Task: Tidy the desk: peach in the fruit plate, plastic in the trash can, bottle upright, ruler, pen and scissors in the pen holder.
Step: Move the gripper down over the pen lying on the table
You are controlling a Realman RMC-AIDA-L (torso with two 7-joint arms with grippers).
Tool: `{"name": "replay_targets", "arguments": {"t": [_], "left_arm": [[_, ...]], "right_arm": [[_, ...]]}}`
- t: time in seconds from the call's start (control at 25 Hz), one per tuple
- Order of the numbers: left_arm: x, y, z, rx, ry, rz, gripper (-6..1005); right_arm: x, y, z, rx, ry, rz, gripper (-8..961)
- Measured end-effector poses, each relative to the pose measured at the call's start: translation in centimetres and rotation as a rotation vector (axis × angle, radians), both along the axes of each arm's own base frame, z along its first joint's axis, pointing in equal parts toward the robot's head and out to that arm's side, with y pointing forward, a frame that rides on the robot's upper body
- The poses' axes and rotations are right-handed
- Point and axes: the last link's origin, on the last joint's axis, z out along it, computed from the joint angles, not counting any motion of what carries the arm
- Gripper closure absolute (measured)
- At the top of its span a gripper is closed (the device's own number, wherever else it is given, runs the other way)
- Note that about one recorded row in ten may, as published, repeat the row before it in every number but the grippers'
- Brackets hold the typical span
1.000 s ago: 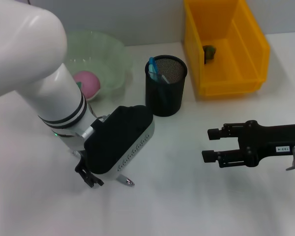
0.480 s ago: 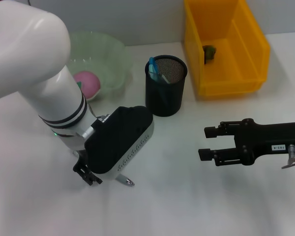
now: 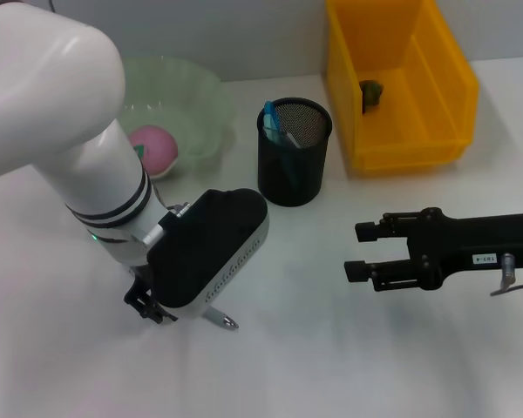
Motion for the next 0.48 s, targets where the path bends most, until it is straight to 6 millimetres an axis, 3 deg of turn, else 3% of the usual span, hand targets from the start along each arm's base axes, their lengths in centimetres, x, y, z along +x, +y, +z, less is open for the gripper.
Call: {"name": "replay_targets", "arguments": {"t": [0.48], "left_arm": [[-0.18,-0.01,-0.03,0.005,-0.003,0.004,549]], "right_arm": [[-0.12,0.15,0.04,0.001,-0.001,0.005,211]]}}
